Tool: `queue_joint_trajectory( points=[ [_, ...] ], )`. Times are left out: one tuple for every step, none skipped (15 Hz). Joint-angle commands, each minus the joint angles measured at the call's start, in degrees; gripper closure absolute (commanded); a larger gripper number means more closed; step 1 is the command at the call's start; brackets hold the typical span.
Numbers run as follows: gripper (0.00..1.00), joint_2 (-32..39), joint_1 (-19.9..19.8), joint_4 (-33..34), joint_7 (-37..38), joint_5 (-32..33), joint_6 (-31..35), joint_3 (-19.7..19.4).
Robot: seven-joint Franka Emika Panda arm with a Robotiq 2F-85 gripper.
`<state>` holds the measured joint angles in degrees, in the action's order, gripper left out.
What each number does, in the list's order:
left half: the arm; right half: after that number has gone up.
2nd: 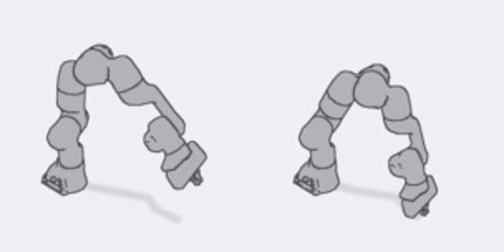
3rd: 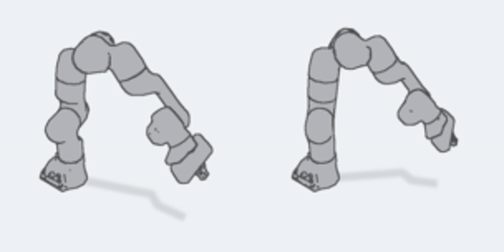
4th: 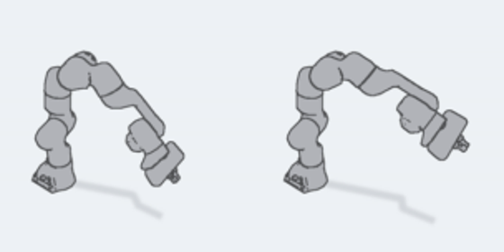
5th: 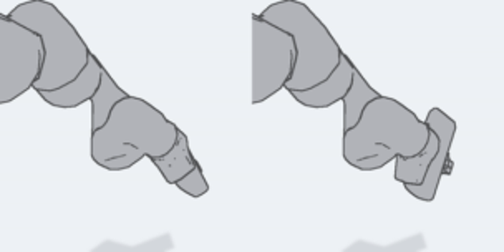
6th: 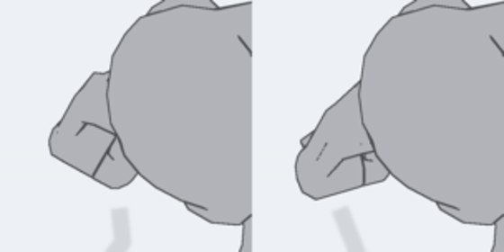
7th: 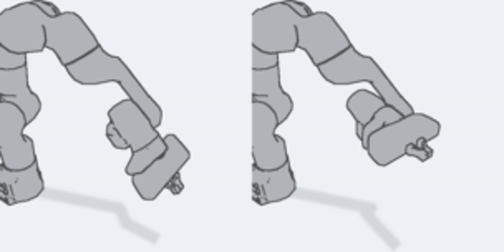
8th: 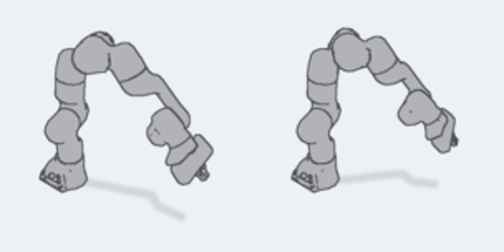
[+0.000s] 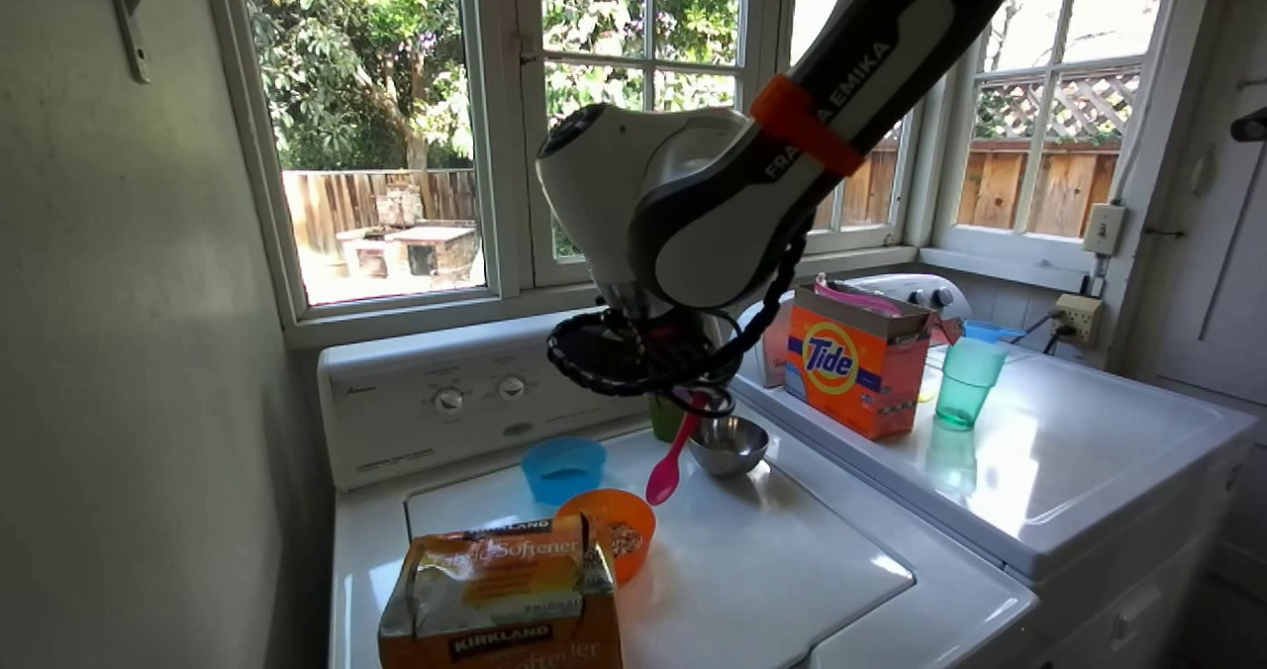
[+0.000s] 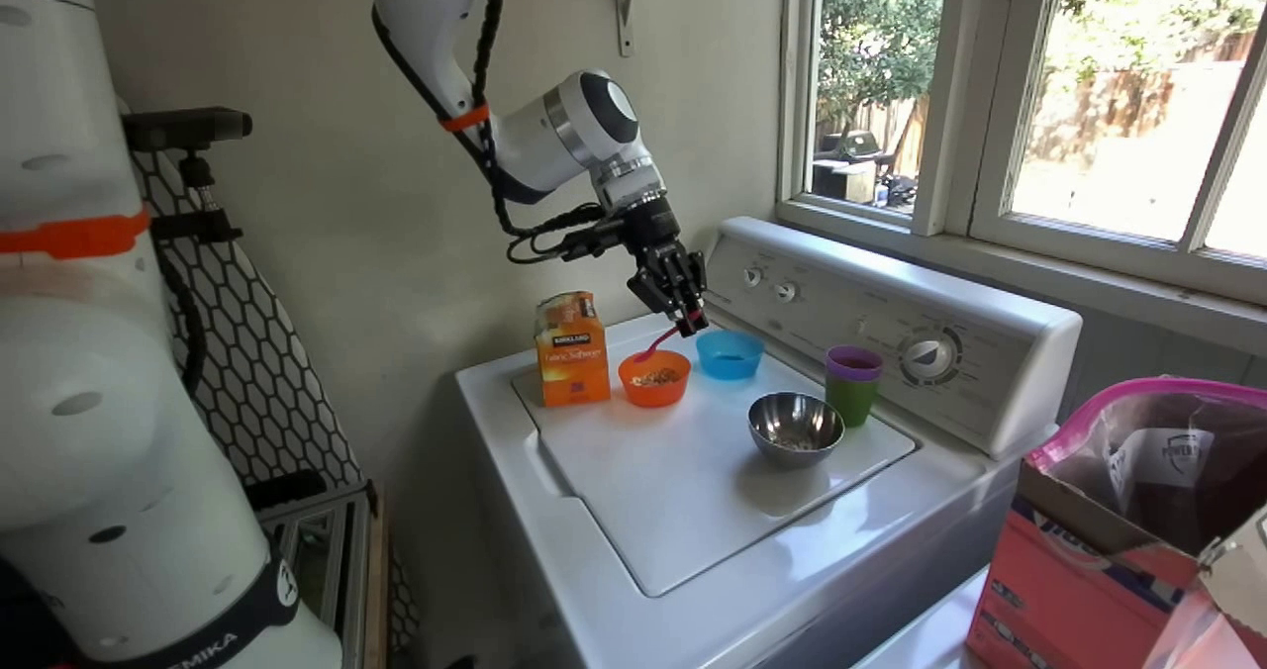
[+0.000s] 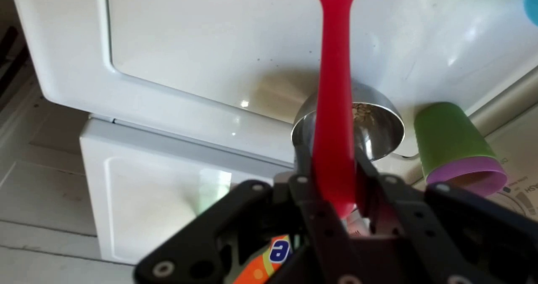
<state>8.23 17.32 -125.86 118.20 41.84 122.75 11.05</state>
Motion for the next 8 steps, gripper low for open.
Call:
queue_joint_trajectory(
  points=[
    [0.74, 0.21, 0.17, 0.82, 0.85, -0.03, -1.97, 0.77],
    [0.74, 0.42, 0.56, 1.46, 1.52, -0.04, -3.26, 1.10],
    [0.74, 0.59, 0.80, 1.83, 1.93, -0.03, -3.85, 1.26],
    [0.74, 0.69, 0.88, 2.00, 2.09, -0.03, -3.97, 1.28],
    [0.94, 1.19, 1.81, 2.83, 4.56, 1.56, -7.39, 1.34],
    [0.94, 1.86, 2.84, 3.98, 7.92, 3.90, -11.30, 1.33],
    [0.94, 2.27, 3.33, 4.82, 10.11, 5.10, -13.34, 1.60],
    [0.94, 2.70, 3.74, 5.60, 12.16, 6.21, -15.79, 1.92]
  ],
)
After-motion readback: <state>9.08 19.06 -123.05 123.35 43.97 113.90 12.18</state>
